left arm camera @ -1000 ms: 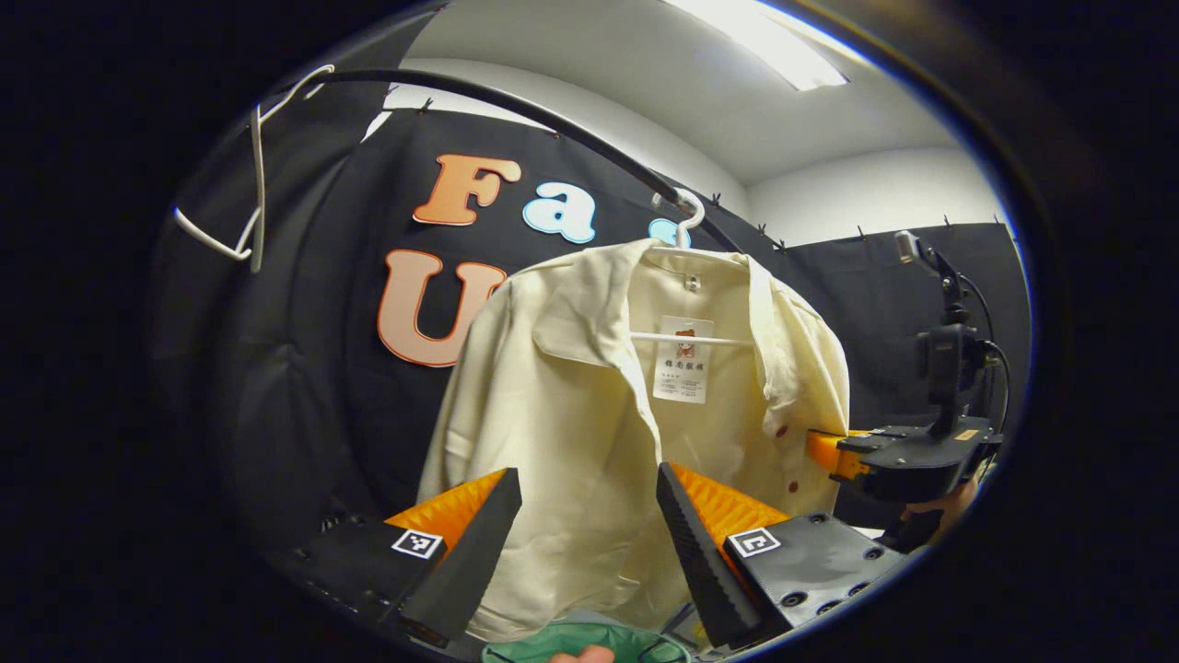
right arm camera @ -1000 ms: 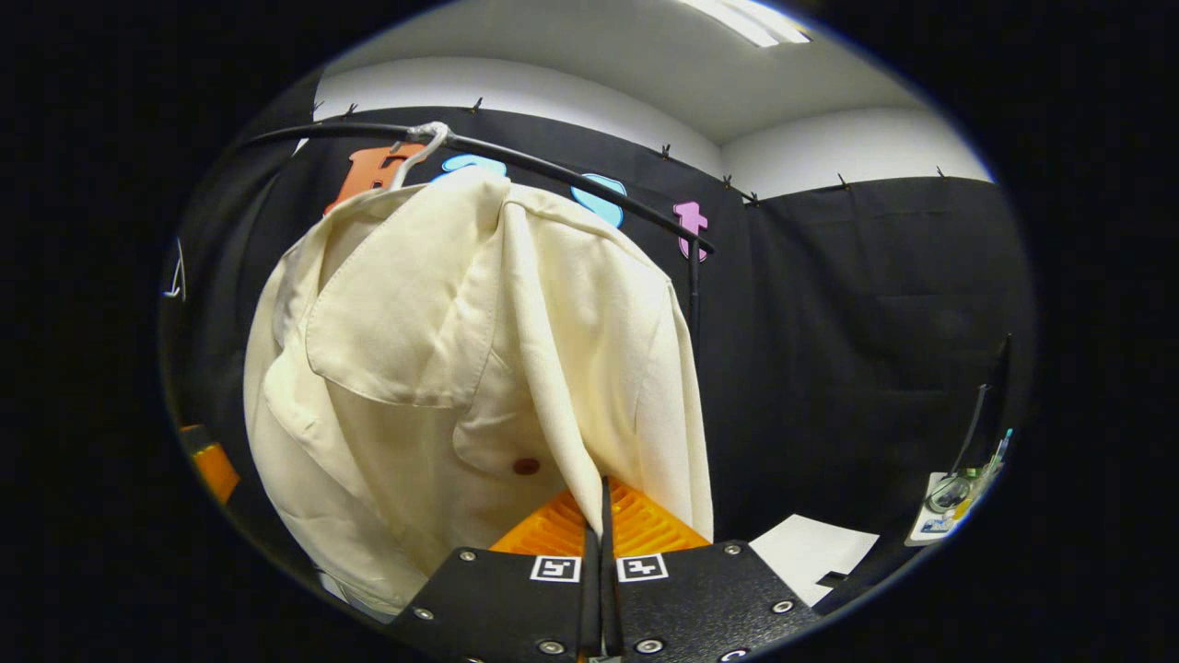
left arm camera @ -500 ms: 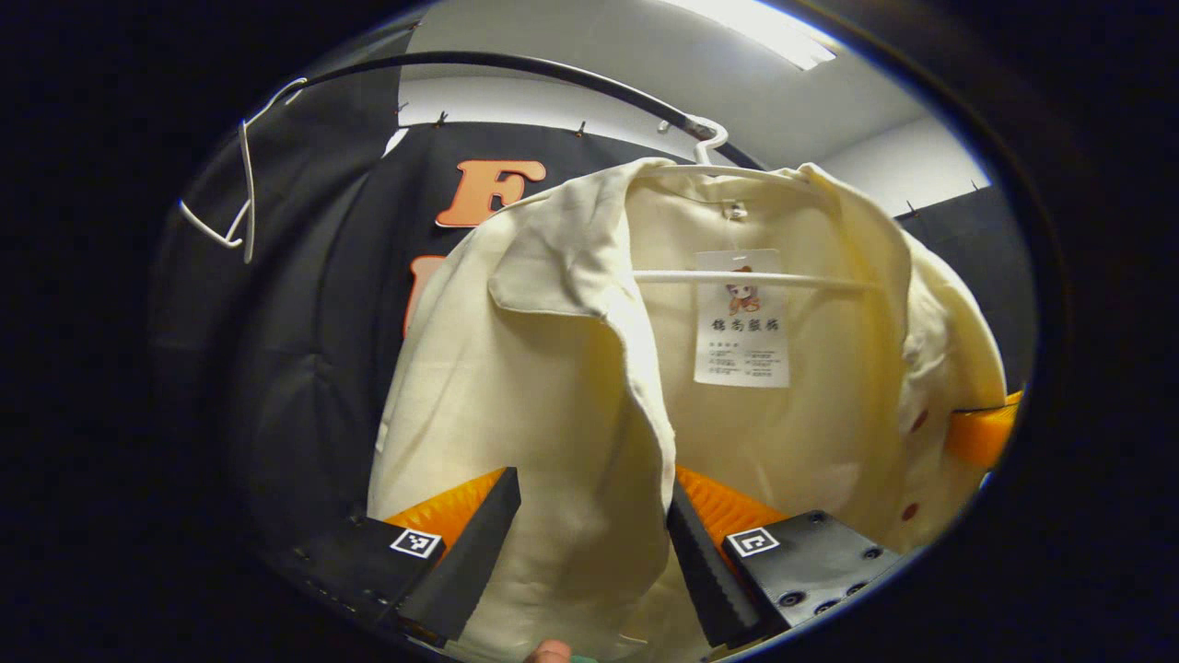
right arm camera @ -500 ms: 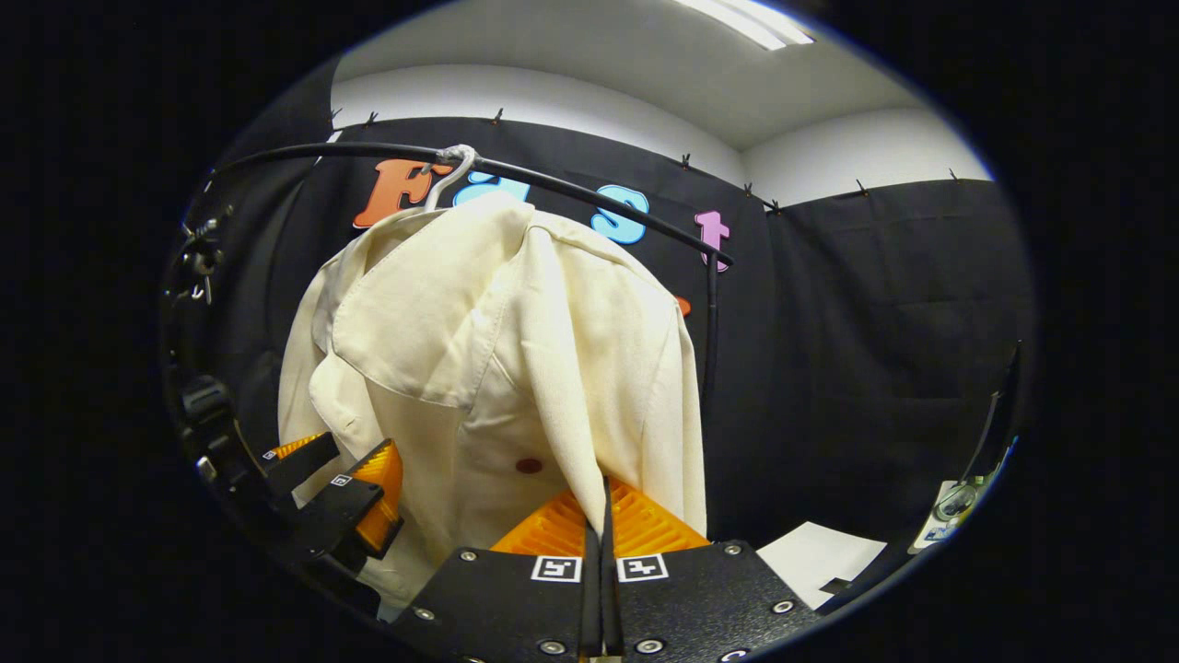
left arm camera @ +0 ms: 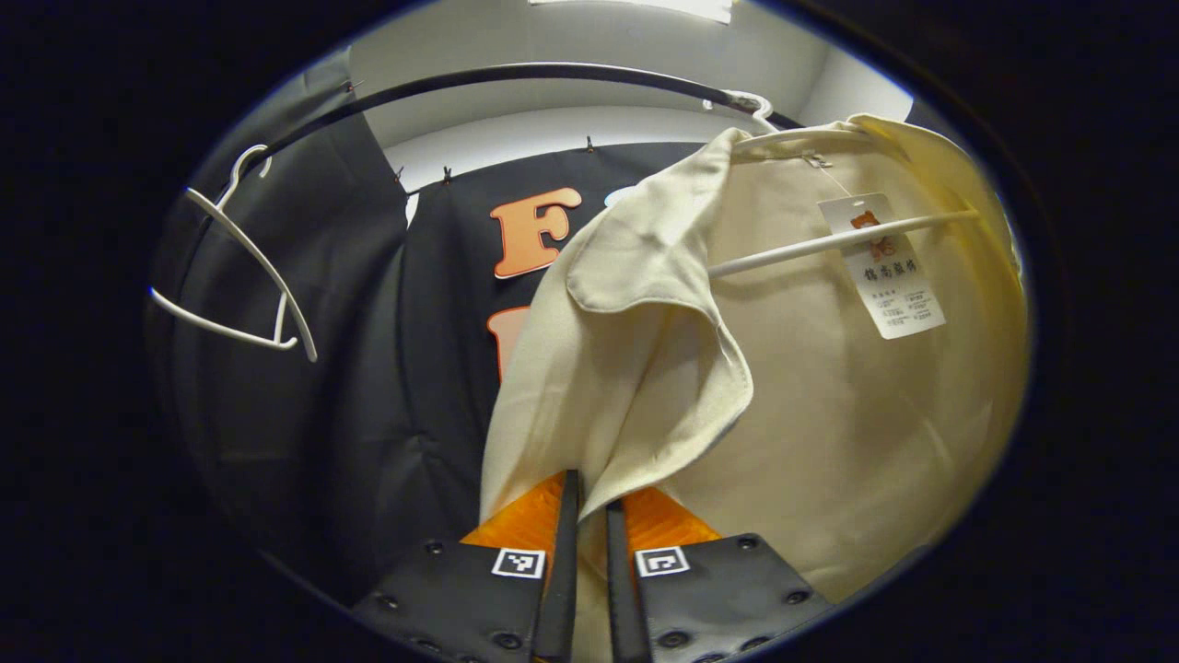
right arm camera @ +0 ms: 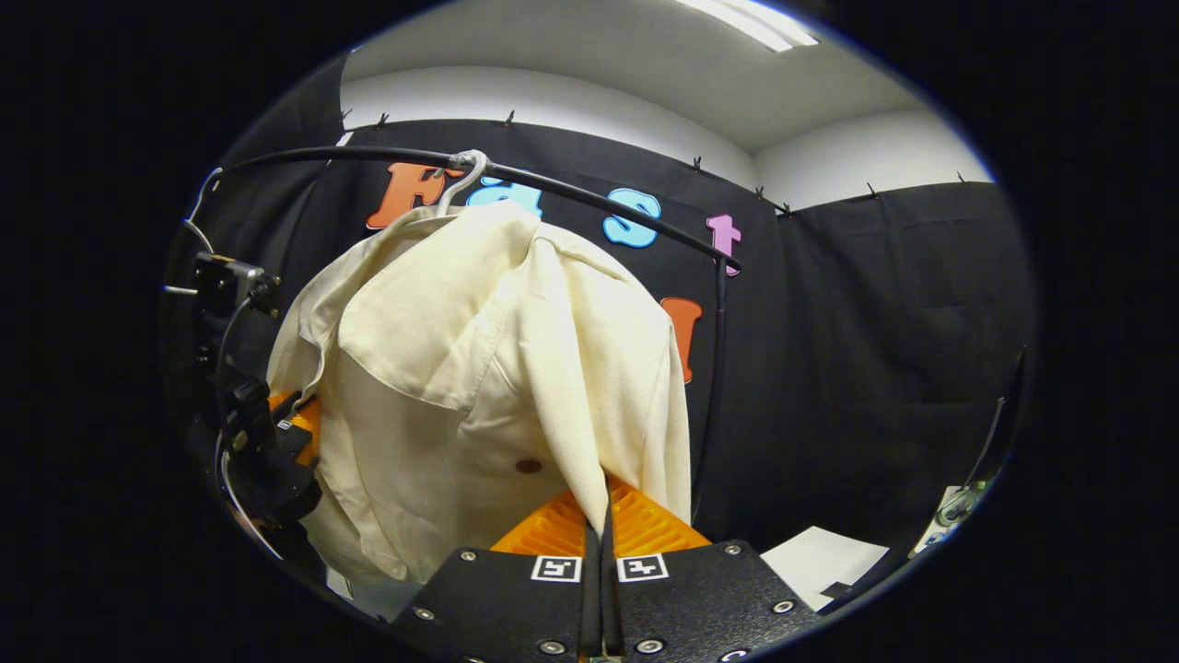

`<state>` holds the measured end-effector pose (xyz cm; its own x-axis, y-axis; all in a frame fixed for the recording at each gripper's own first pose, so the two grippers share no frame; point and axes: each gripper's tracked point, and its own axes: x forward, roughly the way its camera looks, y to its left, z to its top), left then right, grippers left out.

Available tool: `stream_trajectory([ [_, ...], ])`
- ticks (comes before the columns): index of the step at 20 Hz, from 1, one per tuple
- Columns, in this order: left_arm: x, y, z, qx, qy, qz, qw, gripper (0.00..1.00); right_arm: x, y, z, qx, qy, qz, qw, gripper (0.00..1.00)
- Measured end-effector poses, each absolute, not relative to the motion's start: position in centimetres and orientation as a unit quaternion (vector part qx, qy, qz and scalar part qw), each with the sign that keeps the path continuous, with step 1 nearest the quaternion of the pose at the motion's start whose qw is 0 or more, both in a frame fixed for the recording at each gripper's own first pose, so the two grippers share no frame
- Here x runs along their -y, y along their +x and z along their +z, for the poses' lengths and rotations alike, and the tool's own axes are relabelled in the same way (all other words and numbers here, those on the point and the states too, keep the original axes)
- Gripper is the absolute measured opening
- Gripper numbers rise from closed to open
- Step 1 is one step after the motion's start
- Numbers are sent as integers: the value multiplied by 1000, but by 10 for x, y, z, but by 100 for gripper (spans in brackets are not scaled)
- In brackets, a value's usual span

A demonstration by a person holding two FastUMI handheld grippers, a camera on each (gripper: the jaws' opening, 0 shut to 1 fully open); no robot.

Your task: Grasp the clothes on the hanger with both hands and then place them into the laundry hamper below.

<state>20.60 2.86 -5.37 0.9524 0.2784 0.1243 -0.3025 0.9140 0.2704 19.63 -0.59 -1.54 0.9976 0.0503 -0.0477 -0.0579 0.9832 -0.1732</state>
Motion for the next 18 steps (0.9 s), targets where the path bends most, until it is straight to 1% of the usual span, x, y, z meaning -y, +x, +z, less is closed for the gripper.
stream_trajectory([
  [1,-33,202,-48,48,147,142,978,16,5,194,-15,-19,-88,28,996,0],
  [2,-35,200,-44,46,146,131,979,13,5,192,-13,-16,-89,29,996,0],
  [3,-37,195,-39,45,141,124,981,7,5,189,-11,-13,-90,27,996,0],
  [6,-43,182,-21,52,139,111,983,7,12,179,6,17,-88,10,996,0],
  [7,-45,181,-18,48,166,108,979,7,15,173,17,34,-90,4,995,0],
  [9,-55,177,-9,53,237,123,962,7,20,169,35,57,-106,-3,993,0],
  [12,-57,180,9,68,228,119,964,7,35,164,61,78,-121,-16,989,0],
  [16,-93,179,56,111,283,187,934,7,68,163,98,105,-126,-44,985,0],
  [18,-99,187,69,122,285,194,931,7,81,169,113,115,-134,-53,983,0],
])
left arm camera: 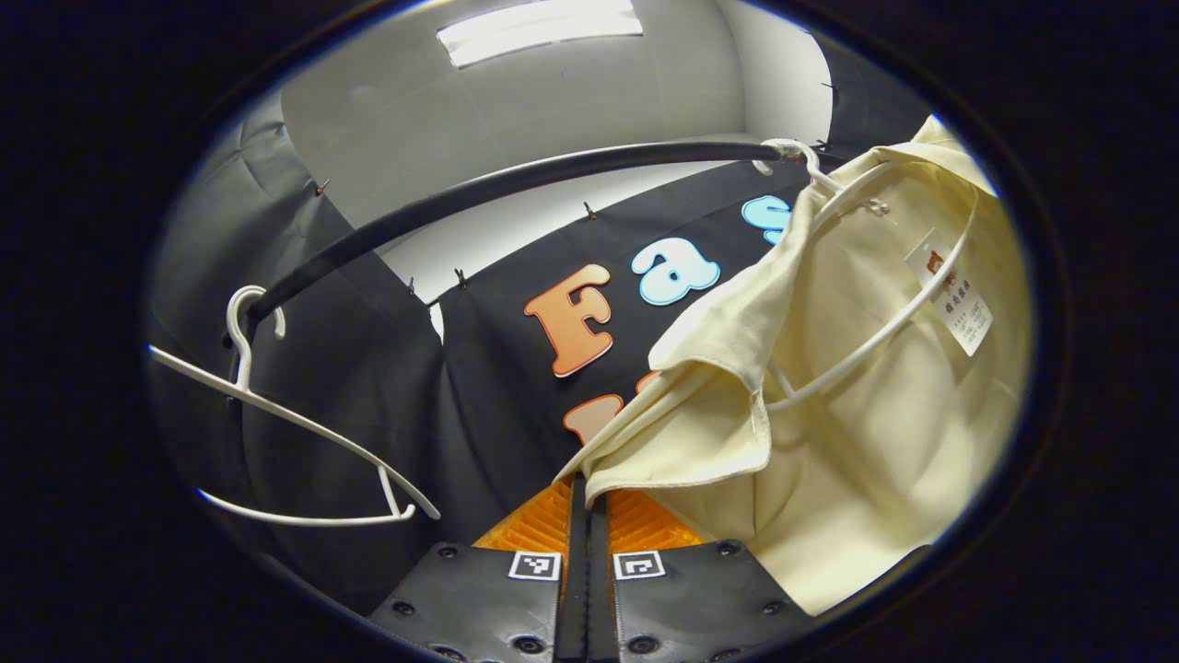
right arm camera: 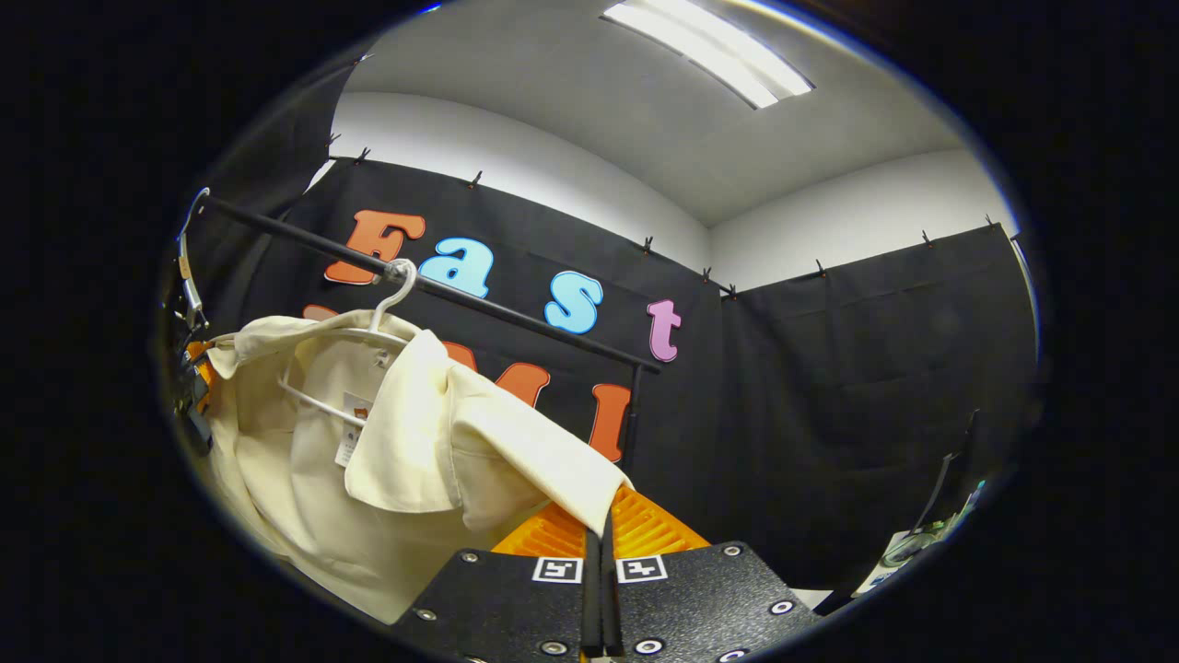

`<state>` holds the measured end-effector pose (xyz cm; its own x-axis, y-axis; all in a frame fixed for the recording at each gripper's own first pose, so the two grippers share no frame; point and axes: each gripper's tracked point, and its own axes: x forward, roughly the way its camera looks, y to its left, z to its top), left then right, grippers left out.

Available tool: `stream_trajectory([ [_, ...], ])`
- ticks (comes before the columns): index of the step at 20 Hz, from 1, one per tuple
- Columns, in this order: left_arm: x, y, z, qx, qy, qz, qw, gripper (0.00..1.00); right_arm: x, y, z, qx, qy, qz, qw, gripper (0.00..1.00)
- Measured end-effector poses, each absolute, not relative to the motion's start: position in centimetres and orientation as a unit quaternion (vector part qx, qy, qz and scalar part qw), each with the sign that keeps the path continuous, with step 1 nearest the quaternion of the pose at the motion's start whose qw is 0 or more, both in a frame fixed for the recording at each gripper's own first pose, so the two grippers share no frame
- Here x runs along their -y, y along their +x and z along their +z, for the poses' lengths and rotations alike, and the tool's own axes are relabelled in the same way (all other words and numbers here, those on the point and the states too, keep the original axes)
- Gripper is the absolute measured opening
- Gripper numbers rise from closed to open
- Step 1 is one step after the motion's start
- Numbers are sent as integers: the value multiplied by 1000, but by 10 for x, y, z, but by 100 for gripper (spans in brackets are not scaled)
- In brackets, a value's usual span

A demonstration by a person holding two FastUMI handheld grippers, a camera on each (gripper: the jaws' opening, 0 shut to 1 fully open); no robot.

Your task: Grasp the clothes on the hanger with both hands and then place them into the laundry hamper below.

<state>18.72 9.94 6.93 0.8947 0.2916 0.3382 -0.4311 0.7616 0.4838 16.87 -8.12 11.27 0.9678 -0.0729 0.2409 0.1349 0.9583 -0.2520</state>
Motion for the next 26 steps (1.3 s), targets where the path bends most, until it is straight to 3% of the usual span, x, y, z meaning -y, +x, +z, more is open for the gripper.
stream_trajectory([
  [7,-119,245,105,125,277,196,933,7,112,204,201,165,-159,-77,970,0],
  [13,-127,292,95,100,255,179,945,7,107,257,227,179,-196,-77,961,0],
  [18,-122,314,67,63,223,148,962,7,117,309,201,147,-174,-80,970,0],
  [21,-118,319,42,39,229,137,963,7,126,336,153,104,-193,-90,971,0],
  [26,-143,308,6,-3,215,151,965,7,115,338,94,63,-177,-70,980,0],
])
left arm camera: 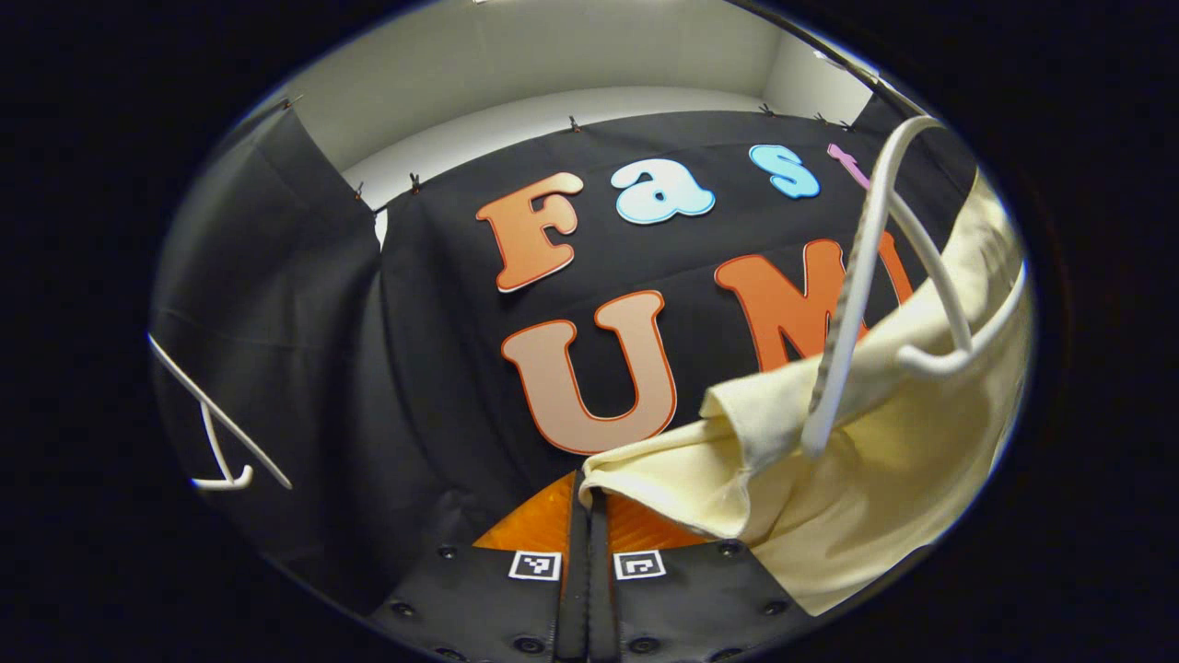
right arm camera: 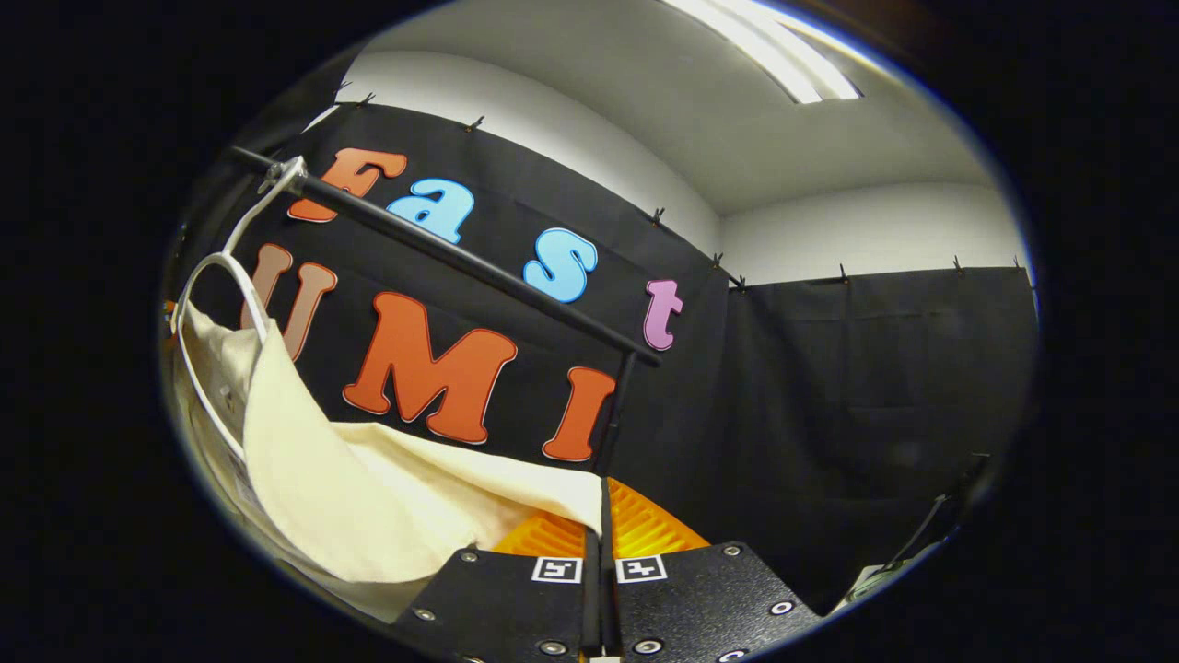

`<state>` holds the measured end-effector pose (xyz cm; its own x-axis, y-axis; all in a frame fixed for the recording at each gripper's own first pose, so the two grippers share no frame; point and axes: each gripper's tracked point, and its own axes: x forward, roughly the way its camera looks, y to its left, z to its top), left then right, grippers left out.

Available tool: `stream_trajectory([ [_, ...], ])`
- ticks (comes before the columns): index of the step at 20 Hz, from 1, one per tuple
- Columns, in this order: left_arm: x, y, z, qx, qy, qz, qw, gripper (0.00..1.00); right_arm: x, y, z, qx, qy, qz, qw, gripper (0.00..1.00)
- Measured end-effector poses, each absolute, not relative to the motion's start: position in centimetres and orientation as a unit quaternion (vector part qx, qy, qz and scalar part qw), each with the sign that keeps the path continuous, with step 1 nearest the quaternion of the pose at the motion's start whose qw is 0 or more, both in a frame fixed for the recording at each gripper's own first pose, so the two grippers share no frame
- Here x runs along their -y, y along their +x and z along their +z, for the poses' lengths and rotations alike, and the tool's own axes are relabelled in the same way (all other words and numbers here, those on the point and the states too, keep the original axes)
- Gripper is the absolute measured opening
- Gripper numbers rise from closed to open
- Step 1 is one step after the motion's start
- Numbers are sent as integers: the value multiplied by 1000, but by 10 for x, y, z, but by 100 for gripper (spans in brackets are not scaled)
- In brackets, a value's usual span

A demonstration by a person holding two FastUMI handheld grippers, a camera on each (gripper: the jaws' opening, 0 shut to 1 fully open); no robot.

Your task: Grasp the clothes on the hanger with both hands and then place them into the laundry hamper below.

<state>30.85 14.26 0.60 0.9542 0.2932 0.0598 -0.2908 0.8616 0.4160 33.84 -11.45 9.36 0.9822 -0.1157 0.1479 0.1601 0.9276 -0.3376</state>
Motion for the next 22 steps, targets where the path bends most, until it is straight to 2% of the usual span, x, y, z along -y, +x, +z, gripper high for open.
stream_trajectory([
  [9,-142,232,-36,-34,224,136,965,9,77,256,42,44,-193,-34,980,0],
  [10,-138,220,-39,-39,222,129,966,7,73,245,39,40,-194,-27,980,0],
  [16,-65,159,-54,-60,184,46,980,7,20,194,3,7,-167,29,985,0],
  [20,0,140,-78,-86,143,-18,986,7,-29,170,-57,-43,-127,85,987,0],
  [22,19,131,-109,-120,131,-41,983,7,-49,162,-94,-69,-115,104,985,0],
])
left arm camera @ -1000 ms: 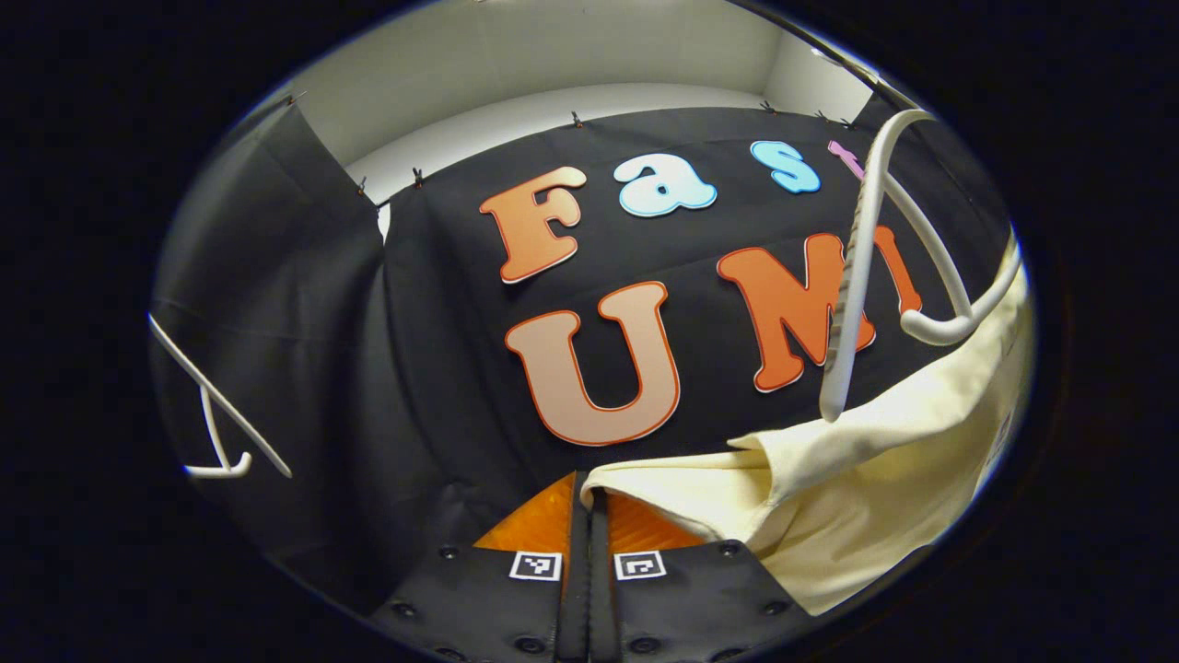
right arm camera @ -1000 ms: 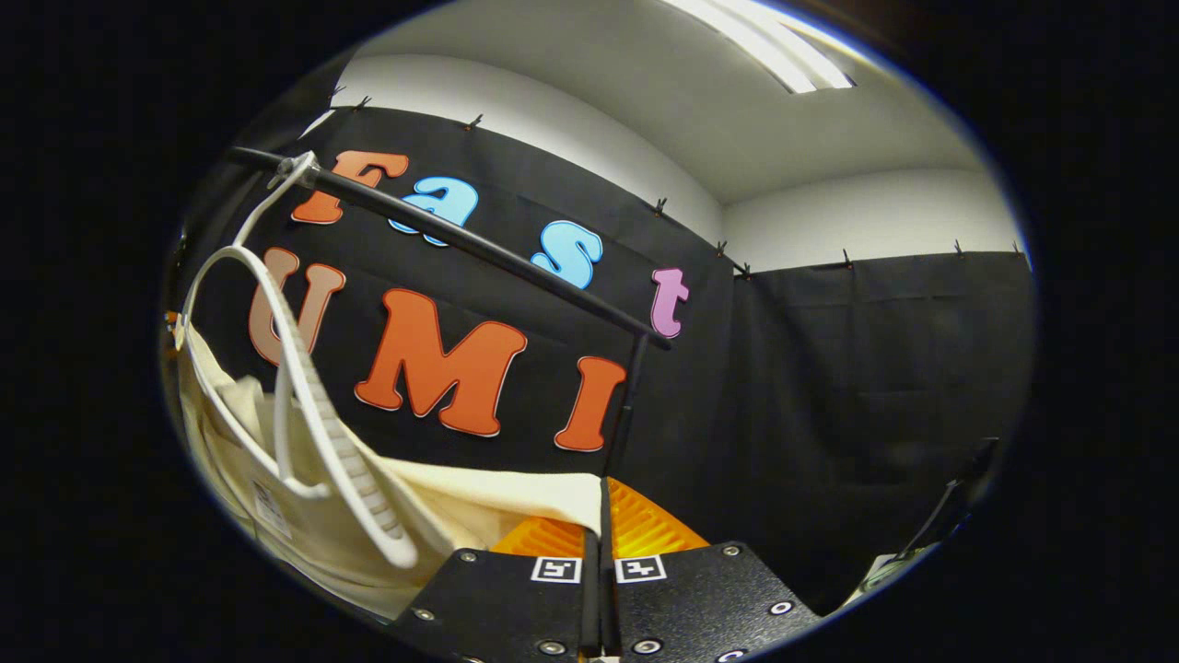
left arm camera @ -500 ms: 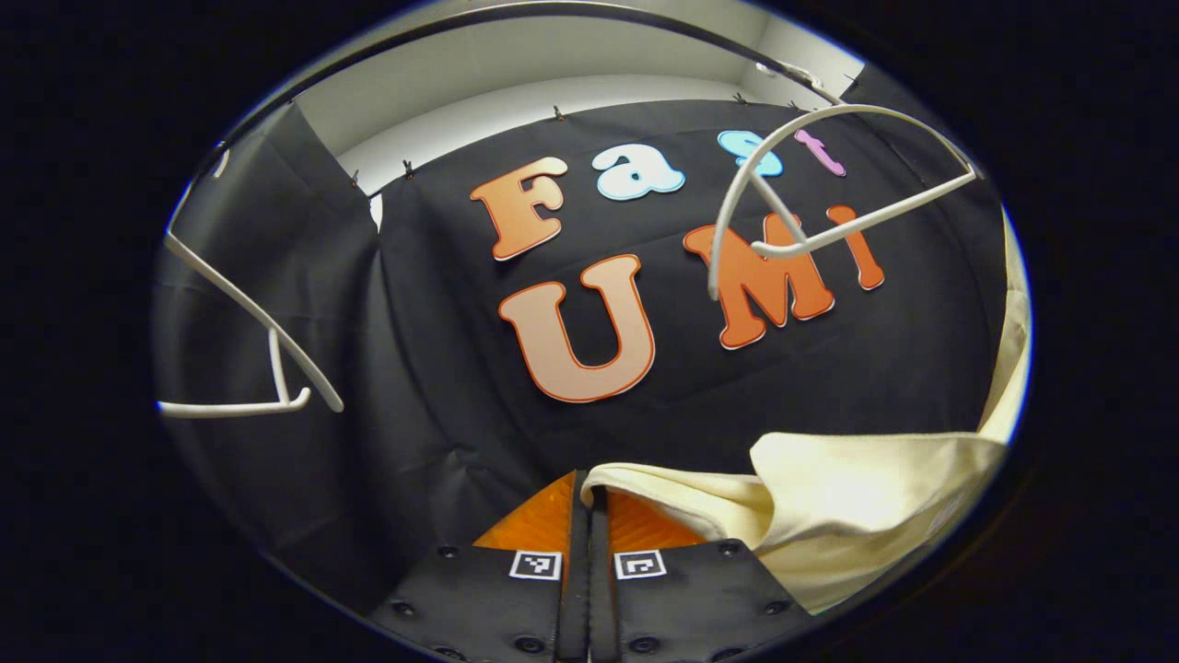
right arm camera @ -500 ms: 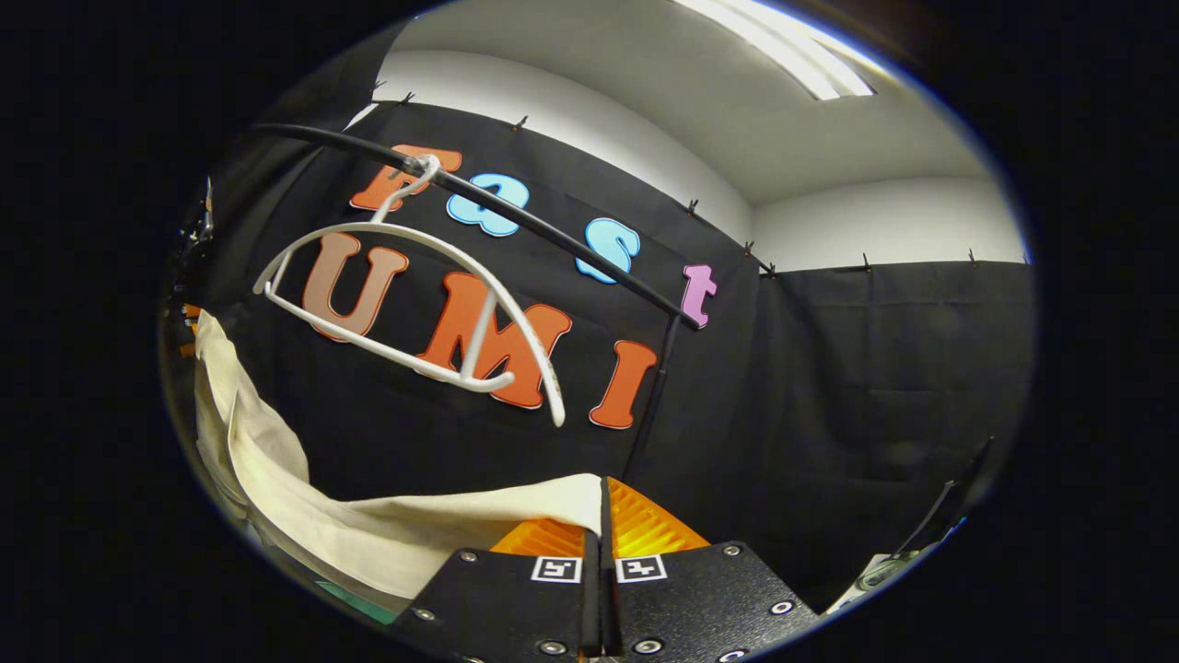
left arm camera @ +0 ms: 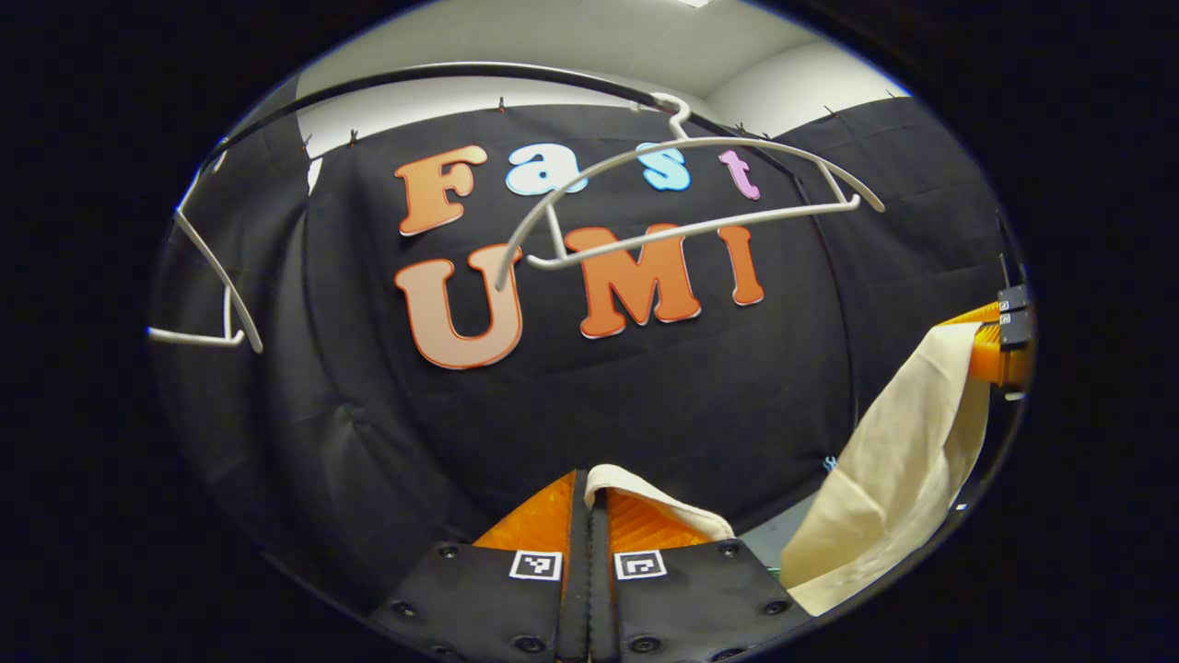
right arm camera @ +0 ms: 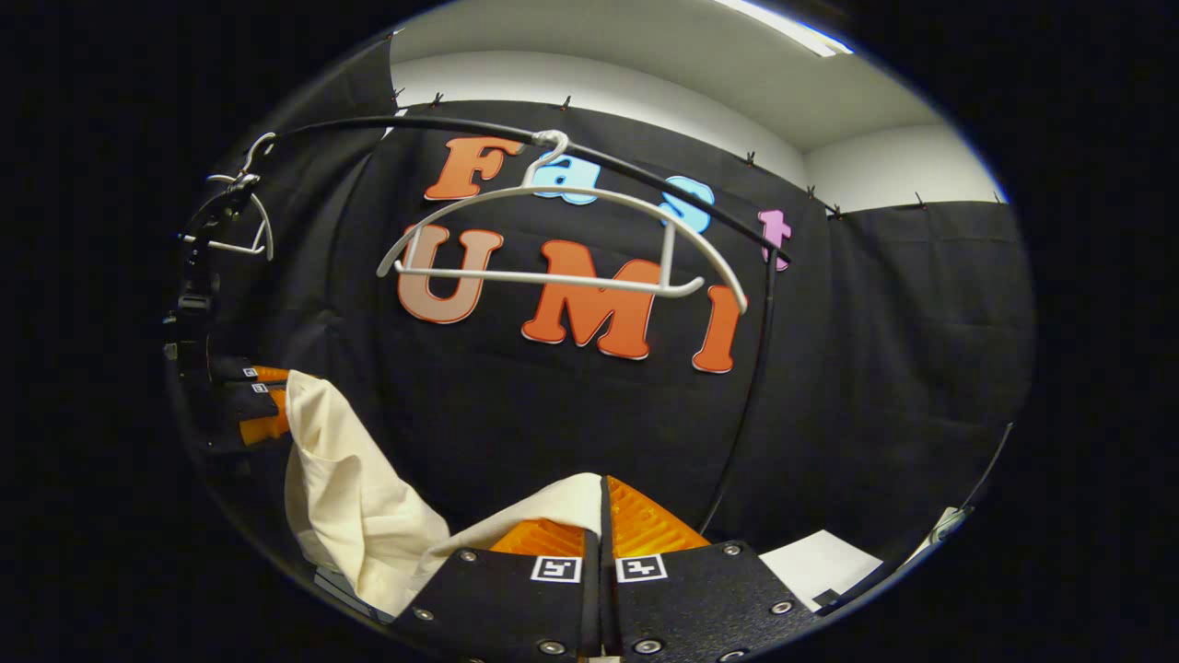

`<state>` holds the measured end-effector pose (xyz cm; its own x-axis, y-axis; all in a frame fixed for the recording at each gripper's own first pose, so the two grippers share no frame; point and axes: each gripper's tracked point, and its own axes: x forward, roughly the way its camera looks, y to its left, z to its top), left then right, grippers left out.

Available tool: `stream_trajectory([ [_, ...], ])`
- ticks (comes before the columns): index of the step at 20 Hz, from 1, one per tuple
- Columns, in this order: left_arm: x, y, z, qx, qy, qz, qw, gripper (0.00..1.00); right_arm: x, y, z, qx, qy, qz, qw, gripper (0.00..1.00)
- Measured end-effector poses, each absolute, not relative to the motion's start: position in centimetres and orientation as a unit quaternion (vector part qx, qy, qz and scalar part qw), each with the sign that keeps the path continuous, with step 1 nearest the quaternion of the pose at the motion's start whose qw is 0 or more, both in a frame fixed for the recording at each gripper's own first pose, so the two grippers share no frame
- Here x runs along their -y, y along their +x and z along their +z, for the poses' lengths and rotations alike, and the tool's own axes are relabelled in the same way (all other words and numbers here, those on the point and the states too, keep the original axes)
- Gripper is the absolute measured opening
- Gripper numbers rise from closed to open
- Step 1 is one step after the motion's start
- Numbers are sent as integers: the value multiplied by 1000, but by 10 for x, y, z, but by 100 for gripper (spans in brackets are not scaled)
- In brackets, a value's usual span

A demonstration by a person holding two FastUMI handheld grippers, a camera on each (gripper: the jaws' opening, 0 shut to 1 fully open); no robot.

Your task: Grasp the clothes on the hanger with both hands and then place them into the laundry hamper below.

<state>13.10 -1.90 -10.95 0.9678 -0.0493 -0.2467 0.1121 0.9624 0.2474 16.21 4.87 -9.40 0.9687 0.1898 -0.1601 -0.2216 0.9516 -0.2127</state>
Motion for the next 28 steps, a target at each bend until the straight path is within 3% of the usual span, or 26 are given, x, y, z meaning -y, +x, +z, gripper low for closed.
stream_trajectory([
  [7,49,49,-284,-319,52,-75,943,7,-60,93,-290,-274,-53,122,952,0],
  [12,49,10,-376,-401,54,-71,912,7,-49,54,-403,-389,-19,103,915,0],
  [18,33,-3,-410,-431,44,-53,900,7,-29,23,-438,-431,-8,84,898,1],
  [24,11,-2,-419,-449,47,-33,892,10,-22,22,-444,-439,-8,77,895,9],
  [25,10,-7,-426,-464,53,-38,883,10,-21,18,-447,-449,-6,77,890,17],
  [26,10,-15,-432,-481,58,-39,874,29,-23,16,-455,-454,-2,75,888,27],
  [27,7,-18,-436,-490,57,-36,869,38,-22,15,-461,-464,1,72,883,38],
  [28,6,-23,-441,-501,51,-34,863,63,-20,7,-464,-478,3,68,876,54],
])
